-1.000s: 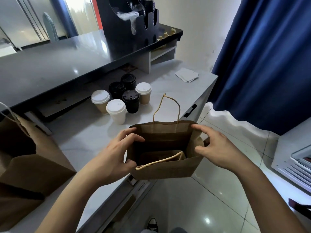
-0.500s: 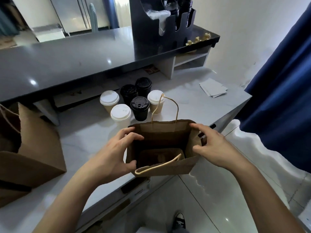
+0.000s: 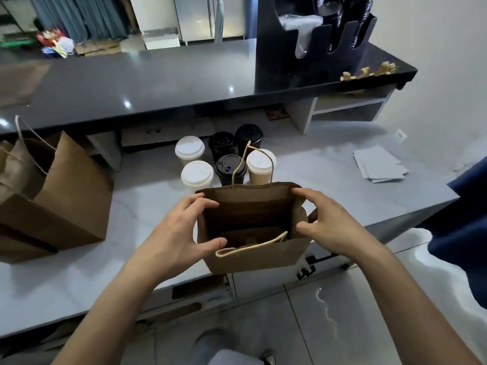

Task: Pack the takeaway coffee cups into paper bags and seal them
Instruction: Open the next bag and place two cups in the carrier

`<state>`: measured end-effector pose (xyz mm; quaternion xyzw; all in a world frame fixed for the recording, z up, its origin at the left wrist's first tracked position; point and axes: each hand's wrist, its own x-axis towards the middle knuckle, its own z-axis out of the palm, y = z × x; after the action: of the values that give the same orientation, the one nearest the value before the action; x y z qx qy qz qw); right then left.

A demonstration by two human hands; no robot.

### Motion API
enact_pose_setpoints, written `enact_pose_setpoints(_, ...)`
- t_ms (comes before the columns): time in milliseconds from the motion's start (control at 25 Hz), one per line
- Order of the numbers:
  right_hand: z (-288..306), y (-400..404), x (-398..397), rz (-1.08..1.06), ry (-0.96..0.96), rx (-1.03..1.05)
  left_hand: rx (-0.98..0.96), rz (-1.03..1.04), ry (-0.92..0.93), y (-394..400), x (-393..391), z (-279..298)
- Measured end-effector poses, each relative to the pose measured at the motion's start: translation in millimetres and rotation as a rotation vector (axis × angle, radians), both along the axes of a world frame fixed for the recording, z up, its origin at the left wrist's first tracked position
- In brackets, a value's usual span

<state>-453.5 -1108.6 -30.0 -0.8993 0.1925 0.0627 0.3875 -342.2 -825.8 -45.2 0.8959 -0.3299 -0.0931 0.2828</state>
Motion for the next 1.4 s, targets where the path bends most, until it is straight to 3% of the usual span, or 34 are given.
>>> enact_pose_setpoints(400, -2, -26, 67, 0.137, -0.015, 0.004, 0.038, 0.089, 0.039, -9, 30, 0)
enact_pose_setpoints(840, -5, -46, 99, 0.179, 0.013, -0.032, 0.014, 0.029, 0.097, -25, 56, -1)
enact_pose_setpoints(1120, 7, -70, 118, 0.27, -0.06, -0.03, -0.032, 0.095, 0.136, -29, 57, -4)
enact_pose_setpoints(1240, 17, -86, 131, 0.217, -0.157, 0.027, -0.064, 0.135, 0.167, -32, 52, -3)
enact_pose_setpoints(1400, -10, -104, 173, 0.183, -0.162, -0.122, -0.058, 0.164, 0.174, -39, 47, -3)
